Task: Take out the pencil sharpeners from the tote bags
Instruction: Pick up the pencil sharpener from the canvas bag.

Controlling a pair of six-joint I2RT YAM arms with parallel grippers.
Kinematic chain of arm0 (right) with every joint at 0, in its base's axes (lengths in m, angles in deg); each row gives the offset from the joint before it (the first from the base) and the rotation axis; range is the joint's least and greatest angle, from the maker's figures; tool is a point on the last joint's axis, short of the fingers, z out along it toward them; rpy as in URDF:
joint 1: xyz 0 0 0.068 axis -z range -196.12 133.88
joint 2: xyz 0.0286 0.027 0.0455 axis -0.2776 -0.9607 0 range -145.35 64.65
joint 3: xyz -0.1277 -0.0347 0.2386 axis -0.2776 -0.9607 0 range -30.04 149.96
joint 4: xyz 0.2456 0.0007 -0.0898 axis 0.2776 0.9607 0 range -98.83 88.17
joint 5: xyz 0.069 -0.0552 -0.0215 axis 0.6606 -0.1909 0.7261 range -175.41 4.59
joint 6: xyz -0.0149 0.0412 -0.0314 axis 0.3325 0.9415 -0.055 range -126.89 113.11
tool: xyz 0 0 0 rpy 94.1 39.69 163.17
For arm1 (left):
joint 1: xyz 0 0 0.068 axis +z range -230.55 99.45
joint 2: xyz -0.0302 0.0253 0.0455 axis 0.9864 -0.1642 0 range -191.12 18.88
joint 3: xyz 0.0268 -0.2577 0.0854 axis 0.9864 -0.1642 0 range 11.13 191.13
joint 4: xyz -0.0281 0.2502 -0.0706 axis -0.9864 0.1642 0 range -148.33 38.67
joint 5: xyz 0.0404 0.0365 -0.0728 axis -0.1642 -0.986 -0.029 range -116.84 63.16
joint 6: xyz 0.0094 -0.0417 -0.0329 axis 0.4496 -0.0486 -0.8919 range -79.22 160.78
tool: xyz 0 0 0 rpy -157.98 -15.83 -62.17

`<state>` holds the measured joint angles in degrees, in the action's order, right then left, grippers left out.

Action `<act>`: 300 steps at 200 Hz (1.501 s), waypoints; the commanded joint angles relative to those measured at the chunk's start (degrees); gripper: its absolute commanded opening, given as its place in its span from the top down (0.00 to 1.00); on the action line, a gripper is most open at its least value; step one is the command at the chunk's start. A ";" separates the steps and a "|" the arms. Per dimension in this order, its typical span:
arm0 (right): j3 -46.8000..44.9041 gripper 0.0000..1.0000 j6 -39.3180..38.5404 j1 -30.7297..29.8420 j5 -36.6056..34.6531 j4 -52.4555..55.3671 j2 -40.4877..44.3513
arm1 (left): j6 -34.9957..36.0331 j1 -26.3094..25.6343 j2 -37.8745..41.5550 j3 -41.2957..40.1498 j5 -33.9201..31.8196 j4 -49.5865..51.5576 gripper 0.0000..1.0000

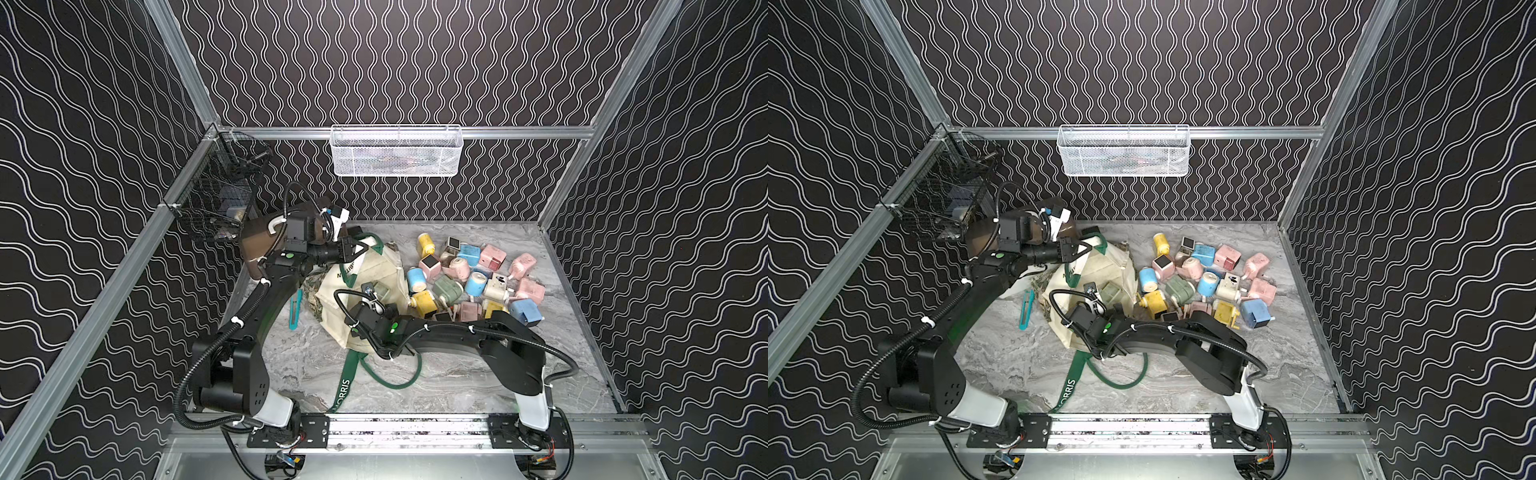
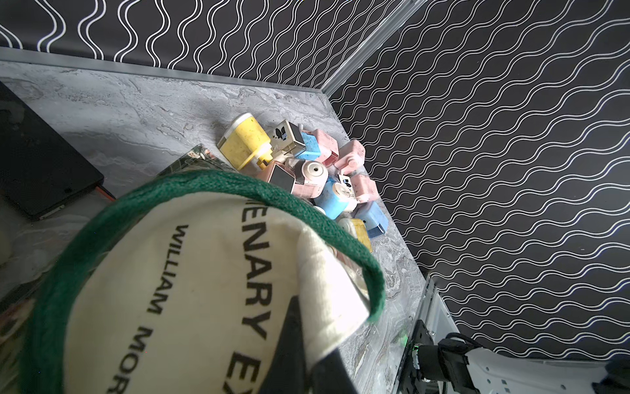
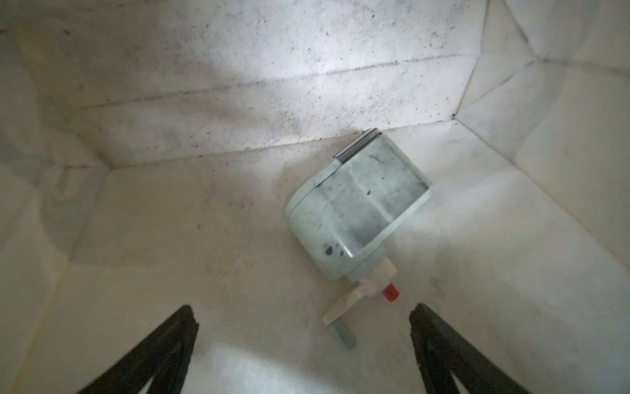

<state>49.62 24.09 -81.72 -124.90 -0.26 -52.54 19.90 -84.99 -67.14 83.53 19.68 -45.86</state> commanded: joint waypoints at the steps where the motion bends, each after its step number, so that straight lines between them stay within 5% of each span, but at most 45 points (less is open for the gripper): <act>1: 1.48 0.01 3.44 1.03 -6.86 -0.47 -2.74 | 0.32 0.23 0.48 0.20 1.64 -3.59 1.00; 64: -2.83 0.00 2.46 5.29 1.29 -14.85 -5.01 | -0.07 0.27 0.67 0.02 1.83 -3.98 1.00; 111: 2.60 0.01 -1.95 6.82 5.76 -11.01 -9.25 | -0.14 0.29 0.46 0.15 2.13 -4.03 1.00; 167: 1.15 0.13 -2.04 10.03 10.26 -9.83 -8.78 | -0.20 0.32 0.46 0.20 2.07 -4.03 1.00; 205: -2.00 0.23 -9.17 10.36 15.38 -13.00 -6.71 | -0.09 0.36 0.24 0.28 2.08 -3.86 1.00; 300: -5.83 0.25 -22.34 10.36 28.41 -15.75 -2.29 | -0.15 0.47 -0.05 0.37 2.15 -3.94 1.00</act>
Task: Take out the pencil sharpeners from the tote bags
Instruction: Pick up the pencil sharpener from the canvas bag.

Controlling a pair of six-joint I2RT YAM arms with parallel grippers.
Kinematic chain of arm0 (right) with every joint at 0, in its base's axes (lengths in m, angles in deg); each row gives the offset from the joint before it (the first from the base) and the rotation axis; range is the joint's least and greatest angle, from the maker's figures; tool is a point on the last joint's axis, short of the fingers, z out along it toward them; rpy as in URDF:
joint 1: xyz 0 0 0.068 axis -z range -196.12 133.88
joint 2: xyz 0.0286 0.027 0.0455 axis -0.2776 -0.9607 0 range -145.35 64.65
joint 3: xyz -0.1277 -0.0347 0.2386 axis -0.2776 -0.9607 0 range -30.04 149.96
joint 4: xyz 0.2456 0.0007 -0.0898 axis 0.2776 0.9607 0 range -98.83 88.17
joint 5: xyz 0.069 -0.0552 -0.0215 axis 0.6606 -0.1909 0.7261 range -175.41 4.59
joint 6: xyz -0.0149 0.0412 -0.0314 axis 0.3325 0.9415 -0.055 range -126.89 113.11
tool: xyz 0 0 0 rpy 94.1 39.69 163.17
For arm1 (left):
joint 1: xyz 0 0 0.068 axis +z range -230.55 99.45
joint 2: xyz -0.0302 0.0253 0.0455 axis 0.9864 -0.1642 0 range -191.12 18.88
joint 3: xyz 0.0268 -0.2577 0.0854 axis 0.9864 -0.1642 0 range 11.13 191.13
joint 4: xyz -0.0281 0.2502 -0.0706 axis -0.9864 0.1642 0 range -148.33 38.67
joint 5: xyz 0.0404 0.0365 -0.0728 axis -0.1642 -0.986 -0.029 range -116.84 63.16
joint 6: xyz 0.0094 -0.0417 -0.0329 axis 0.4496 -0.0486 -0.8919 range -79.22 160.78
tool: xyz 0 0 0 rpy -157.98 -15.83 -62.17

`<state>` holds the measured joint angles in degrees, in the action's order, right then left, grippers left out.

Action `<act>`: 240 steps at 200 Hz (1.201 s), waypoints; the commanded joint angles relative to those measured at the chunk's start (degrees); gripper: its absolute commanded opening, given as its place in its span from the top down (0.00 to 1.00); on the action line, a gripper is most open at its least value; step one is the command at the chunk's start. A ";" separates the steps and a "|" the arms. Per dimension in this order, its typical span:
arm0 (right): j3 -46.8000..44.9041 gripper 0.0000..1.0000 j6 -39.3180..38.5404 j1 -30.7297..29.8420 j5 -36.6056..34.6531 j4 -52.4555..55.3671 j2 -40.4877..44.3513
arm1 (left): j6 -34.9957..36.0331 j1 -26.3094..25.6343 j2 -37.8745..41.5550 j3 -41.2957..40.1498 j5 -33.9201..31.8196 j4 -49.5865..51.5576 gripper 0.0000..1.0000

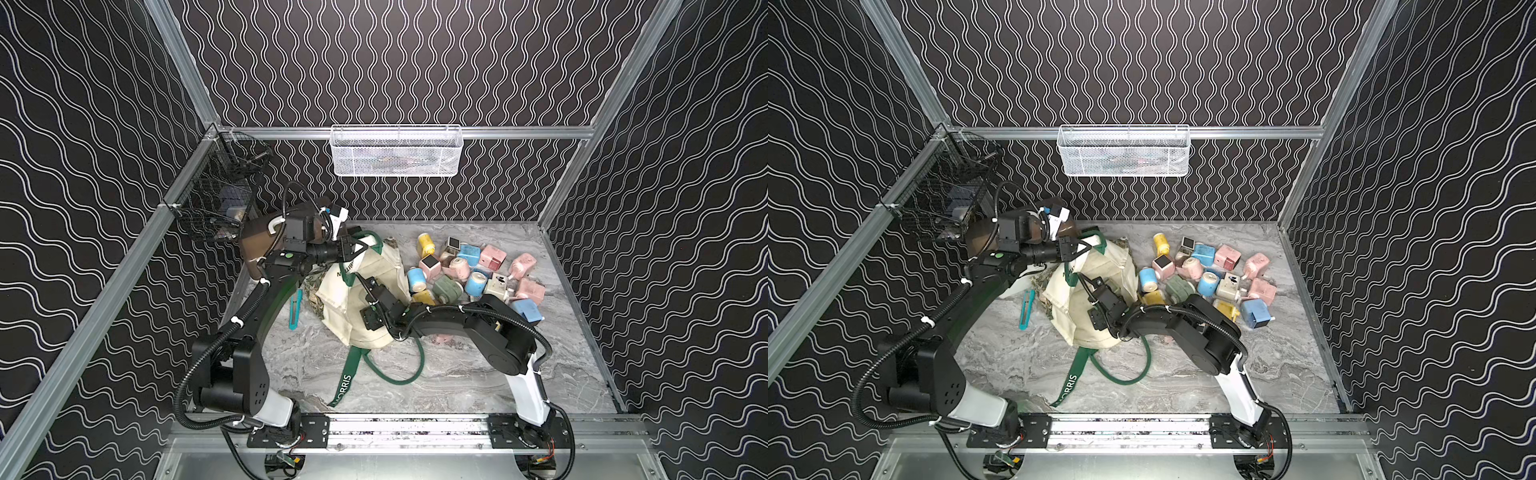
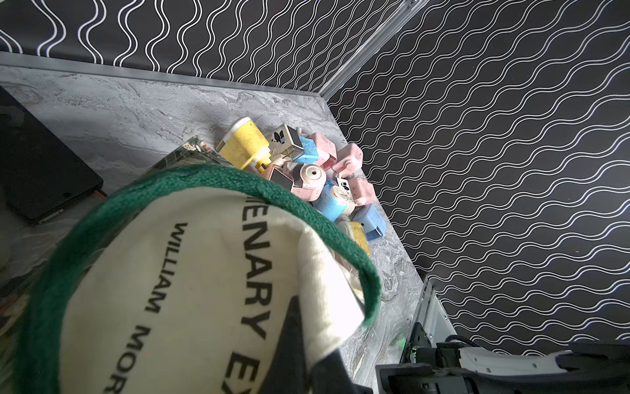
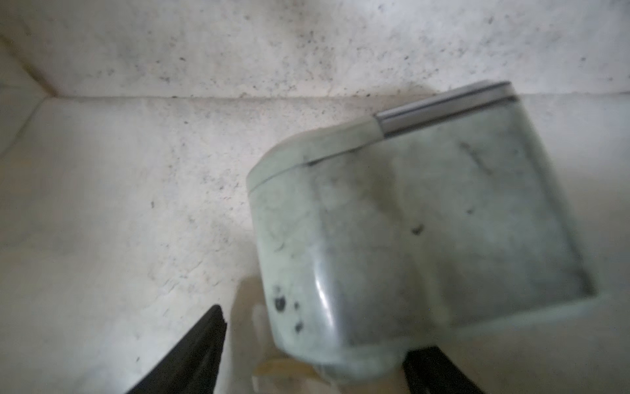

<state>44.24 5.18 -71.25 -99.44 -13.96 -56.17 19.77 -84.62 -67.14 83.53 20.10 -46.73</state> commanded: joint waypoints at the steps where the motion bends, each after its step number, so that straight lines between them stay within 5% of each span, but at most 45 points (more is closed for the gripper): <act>1: -0.45 0.25 -3.45 -0.13 2.90 -2.02 1.35 | -0.01 0.06 -0.04 0.37 1.70 -3.07 1.00; 14: -0.29 0.21 -3.26 0.00 1.66 -1.32 1.30 | -0.08 0.09 0.03 0.37 1.75 -3.07 1.00; 35: 0.34 0.01 1.53 0.02 -4.42 -0.94 0.78 | -0.10 0.04 0.15 0.33 1.74 -3.15 1.00; 86: 7.88 0.00 19.71 0.35 -9.82 4.48 -3.80 | -0.17 0.15 0.04 0.37 1.87 -3.23 1.00; 146: 20.35 0.00 29.89 0.77 -19.54 13.99 -12.38 | -0.80 0.15 0.24 0.11 2.32 -3.85 1.00; 184: 23.18 0.01 27.46 2.18 -21.74 13.24 -15.07 | -1.05 0.16 0.23 0.15 2.60 -3.98 1.00; 240: 13.50 0.14 6.33 2.92 -16.72 1.41 -10.10 | -1.05 0.25 -0.07 0.22 2.51 -3.86 1.00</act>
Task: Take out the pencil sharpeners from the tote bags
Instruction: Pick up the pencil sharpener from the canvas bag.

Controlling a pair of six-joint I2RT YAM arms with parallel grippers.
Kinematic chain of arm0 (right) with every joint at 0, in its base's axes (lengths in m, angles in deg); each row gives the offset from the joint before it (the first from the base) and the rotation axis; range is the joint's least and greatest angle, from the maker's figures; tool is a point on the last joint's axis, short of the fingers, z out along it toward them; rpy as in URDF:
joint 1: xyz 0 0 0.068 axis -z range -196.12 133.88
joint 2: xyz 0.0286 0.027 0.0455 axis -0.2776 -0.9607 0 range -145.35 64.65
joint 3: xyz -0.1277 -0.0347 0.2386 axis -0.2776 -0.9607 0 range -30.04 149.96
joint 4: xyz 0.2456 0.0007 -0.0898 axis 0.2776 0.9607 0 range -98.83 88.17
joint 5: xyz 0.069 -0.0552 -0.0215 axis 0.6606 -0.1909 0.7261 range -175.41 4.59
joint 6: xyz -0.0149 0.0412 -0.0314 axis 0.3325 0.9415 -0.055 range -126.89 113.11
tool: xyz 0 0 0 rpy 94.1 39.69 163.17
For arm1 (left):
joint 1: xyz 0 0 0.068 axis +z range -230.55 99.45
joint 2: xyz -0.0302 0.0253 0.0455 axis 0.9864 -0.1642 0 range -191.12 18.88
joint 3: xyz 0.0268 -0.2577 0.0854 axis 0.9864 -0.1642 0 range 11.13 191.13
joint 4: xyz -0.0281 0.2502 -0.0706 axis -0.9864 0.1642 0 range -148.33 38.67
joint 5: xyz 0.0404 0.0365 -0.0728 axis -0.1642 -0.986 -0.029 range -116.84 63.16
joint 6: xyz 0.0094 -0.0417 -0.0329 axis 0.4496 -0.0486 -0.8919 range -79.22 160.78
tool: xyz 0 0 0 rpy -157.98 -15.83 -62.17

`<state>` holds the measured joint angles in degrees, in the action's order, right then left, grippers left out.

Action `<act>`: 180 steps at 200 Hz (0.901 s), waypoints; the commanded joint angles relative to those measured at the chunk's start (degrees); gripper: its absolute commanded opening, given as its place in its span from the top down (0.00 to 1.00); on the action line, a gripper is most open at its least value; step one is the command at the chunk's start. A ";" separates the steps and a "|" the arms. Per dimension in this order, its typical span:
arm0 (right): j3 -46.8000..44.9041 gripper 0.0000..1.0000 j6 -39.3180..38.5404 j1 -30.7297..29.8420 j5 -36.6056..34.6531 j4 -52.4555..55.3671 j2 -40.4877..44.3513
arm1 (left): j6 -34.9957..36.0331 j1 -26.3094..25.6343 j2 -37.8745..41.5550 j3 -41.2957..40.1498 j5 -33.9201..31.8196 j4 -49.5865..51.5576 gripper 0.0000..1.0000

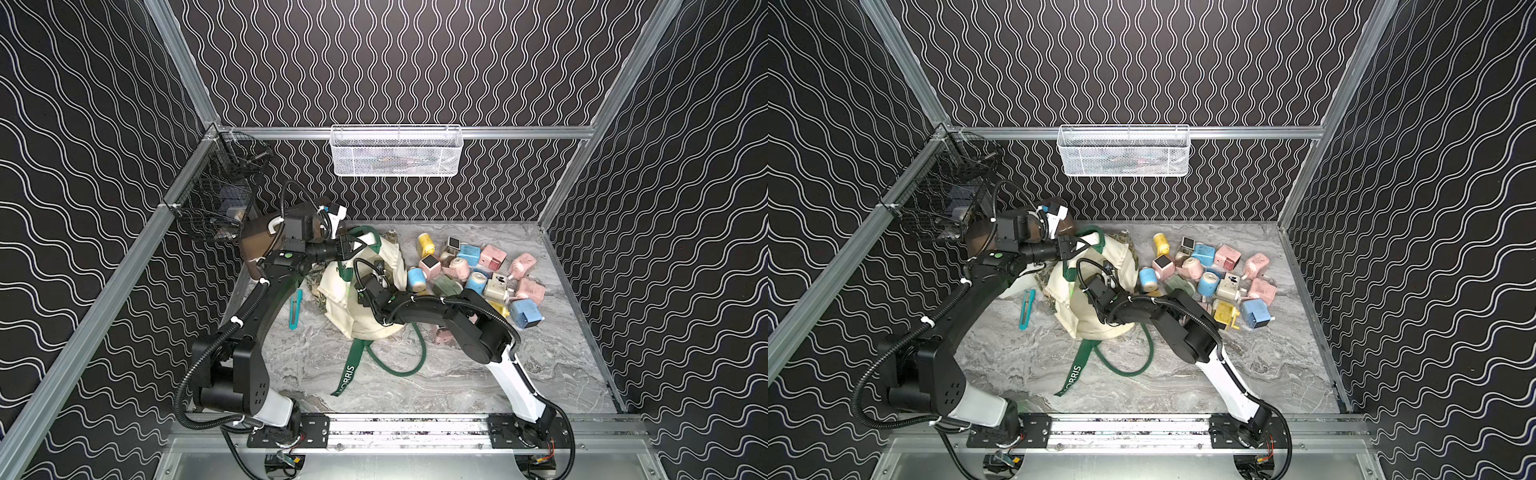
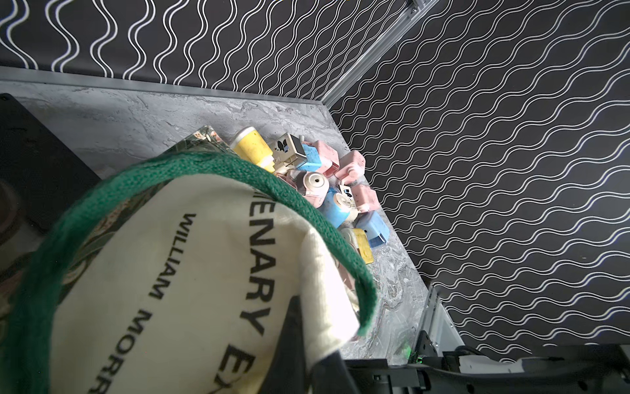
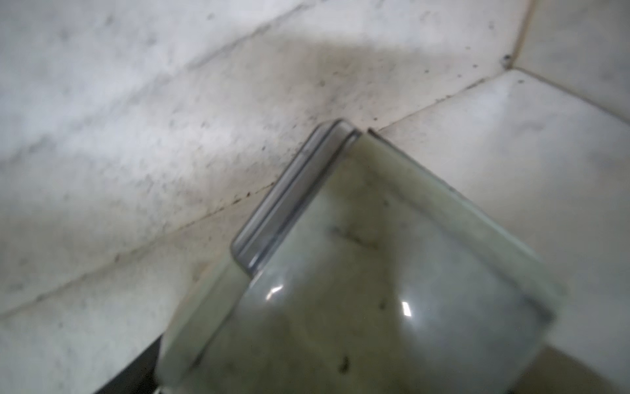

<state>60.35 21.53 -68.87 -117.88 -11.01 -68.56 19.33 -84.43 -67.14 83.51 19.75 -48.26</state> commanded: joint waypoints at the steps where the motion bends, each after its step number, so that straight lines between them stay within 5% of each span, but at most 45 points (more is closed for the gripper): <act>1: -2.86 0.14 -10.35 0.63 1.98 -1.75 2.45 | -0.61 0.04 -0.09 0.23 2.83 -2.33 1.00; 79: -16.51 0.20 -24.28 1.18 19.28 -8.07 14.56 | -0.09 0.17 -0.22 0.39 2.52 -1.84 1.00; 180: -18.62 0.22 -21.98 -0.68 33.58 1.83 25.56 | 0.04 0.25 -0.10 0.39 2.24 -1.67 1.00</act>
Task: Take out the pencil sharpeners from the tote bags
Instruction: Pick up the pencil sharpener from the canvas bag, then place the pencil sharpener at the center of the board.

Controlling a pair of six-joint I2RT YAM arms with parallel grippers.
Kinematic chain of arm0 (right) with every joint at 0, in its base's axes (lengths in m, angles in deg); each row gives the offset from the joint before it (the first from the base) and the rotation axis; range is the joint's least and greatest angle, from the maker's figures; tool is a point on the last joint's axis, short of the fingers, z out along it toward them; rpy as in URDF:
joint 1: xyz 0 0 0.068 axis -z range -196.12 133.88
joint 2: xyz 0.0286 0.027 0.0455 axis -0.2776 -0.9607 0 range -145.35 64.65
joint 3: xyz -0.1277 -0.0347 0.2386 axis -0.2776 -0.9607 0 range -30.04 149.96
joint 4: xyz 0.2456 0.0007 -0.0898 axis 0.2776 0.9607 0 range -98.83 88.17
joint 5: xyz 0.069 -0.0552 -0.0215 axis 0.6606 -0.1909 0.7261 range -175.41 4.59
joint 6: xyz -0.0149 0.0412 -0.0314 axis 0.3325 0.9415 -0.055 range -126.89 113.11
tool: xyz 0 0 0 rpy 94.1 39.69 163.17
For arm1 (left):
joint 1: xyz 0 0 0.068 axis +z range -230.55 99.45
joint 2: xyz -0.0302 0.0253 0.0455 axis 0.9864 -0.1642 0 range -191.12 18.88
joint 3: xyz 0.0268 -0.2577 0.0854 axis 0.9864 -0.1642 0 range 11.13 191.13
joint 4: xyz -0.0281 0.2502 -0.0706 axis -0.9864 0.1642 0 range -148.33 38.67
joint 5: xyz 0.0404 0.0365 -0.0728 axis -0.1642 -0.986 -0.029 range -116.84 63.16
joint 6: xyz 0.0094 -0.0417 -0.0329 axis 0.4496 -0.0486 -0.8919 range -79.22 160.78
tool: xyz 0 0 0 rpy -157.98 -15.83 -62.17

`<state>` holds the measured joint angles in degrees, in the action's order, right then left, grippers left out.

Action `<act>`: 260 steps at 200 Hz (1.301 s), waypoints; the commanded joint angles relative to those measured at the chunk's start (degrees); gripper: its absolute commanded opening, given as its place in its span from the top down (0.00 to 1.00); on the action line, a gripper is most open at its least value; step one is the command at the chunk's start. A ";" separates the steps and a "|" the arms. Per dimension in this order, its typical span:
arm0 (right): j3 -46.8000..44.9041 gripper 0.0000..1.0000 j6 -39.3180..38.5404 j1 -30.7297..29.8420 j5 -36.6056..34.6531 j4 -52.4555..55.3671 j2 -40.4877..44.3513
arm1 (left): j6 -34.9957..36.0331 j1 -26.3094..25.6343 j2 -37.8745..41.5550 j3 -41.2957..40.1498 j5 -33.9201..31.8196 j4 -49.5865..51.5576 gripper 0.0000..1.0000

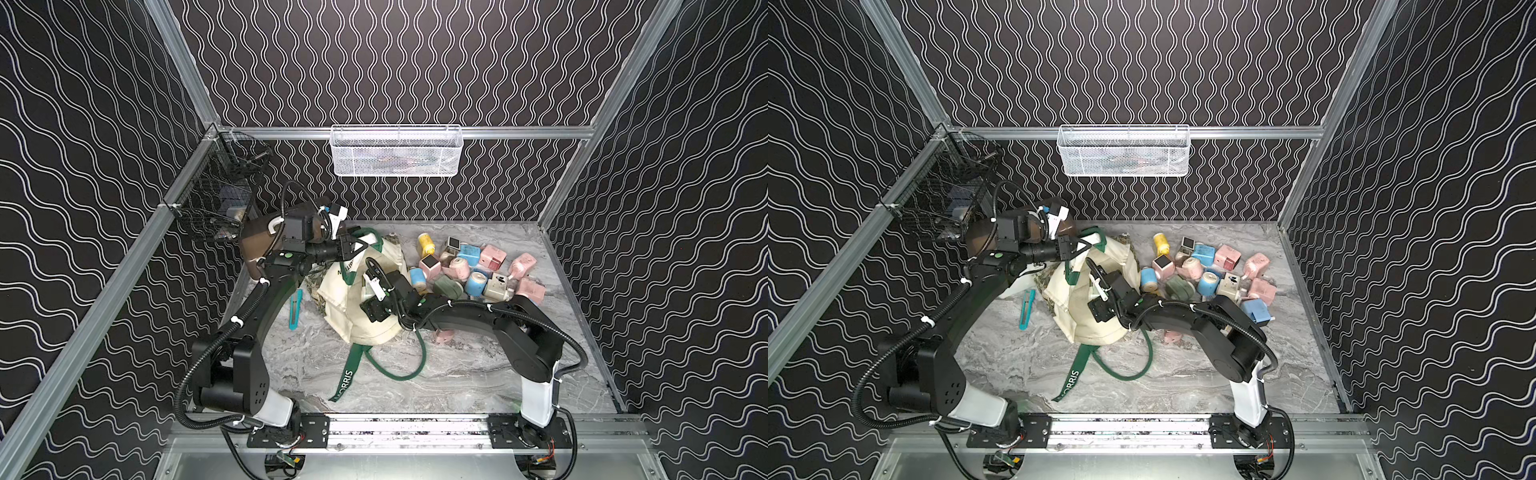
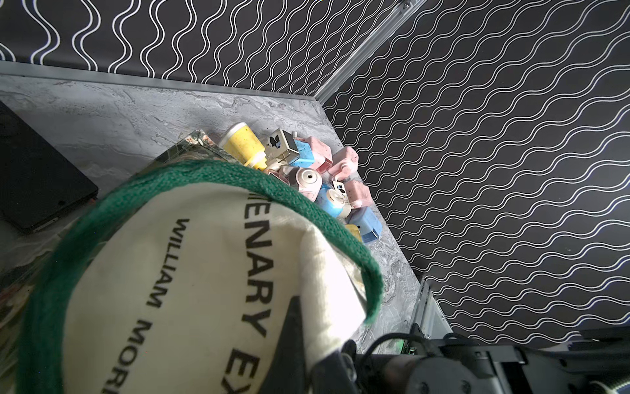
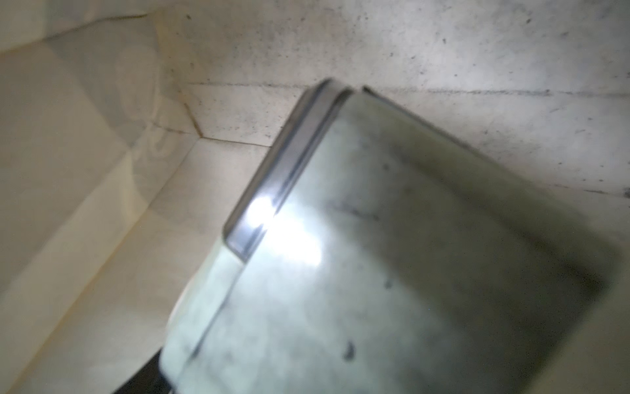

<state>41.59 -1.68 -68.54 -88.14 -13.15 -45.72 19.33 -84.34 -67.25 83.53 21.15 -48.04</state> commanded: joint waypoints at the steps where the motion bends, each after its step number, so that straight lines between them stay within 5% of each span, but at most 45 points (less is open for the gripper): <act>1: 0.11 0.22 1.31 -1.01 3.85 4.14 2.84 | -0.02 0.18 0.04 0.37 0.82 -1.87 1.00; 70: -2.29 0.21 7.53 -4.63 0.55 16.94 11.93 | 0.11 0.10 0.30 0.28 0.71 -1.85 1.00; 137: -13.67 0.21 8.76 -5.01 -3.55 19.65 29.75 | 0.13 0.11 0.02 0.30 0.88 -1.65 1.00; 201: -26.61 0.20 11.77 -2.56 -22.53 18.75 45.79 | 1.07 0.12 -0.15 0.72 0.42 -0.33 1.00; 260: -33.03 0.19 23.39 5.77 -30.26 21.35 49.17 | 0.76 0.17 0.43 0.20 0.52 -0.66 1.00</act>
<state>8.90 14.74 -64.19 -111.74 7.13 2.56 19.61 -84.34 -67.25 83.53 20.80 -47.37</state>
